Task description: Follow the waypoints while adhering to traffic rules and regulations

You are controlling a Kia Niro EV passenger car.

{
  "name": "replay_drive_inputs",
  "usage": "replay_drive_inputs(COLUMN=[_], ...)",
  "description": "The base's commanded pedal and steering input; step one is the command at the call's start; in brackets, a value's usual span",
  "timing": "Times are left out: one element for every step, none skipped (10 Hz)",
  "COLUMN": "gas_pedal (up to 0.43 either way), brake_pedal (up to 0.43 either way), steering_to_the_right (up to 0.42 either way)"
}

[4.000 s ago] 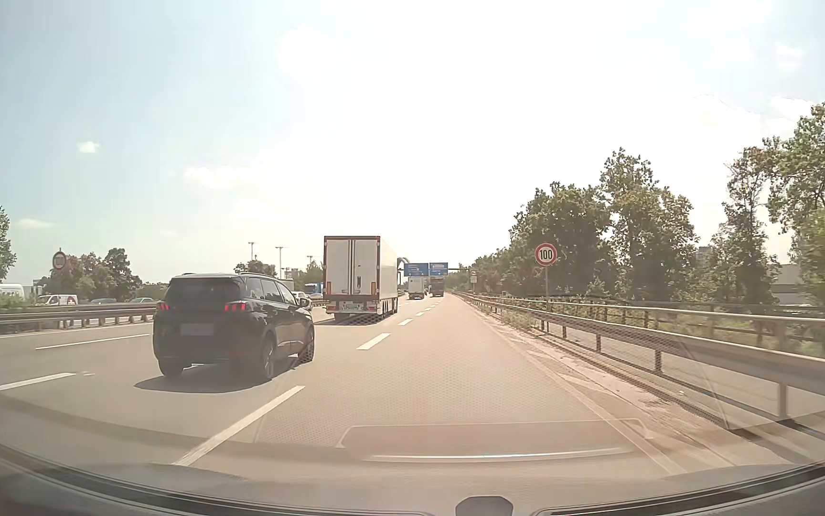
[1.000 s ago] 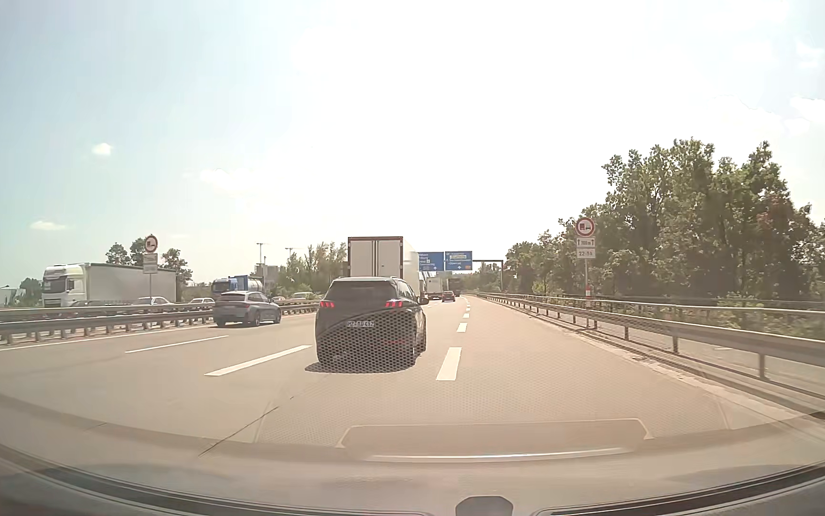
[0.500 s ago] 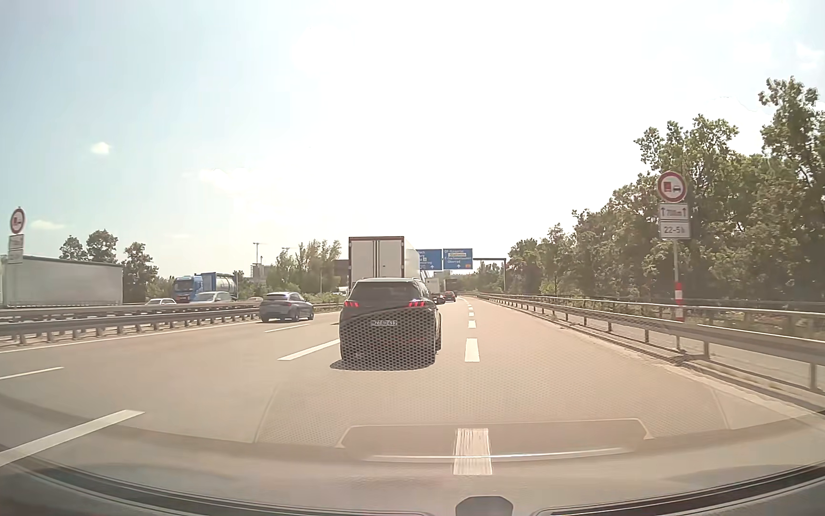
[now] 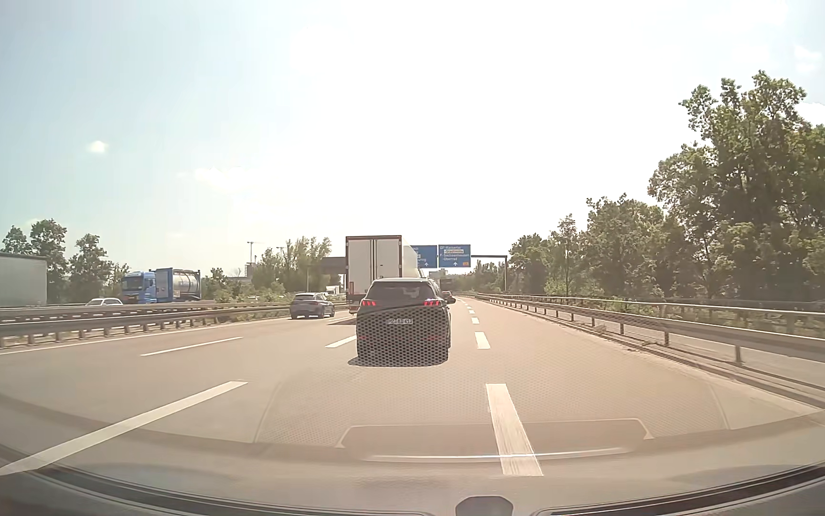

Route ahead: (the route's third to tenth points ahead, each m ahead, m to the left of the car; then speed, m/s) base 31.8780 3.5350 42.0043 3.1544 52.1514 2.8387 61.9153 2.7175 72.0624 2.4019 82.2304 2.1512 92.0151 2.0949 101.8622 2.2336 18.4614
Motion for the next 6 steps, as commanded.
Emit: replay_drive_inputs(gas_pedal=[0.118,0.118,0.118,0.118,0.13,0.13], brake_pedal=[0.03,0.03,0.03,0.03,0.03,0.03], steering_to_the_right=[0.006,0.005,0.005,0.005,0.005,0.005])
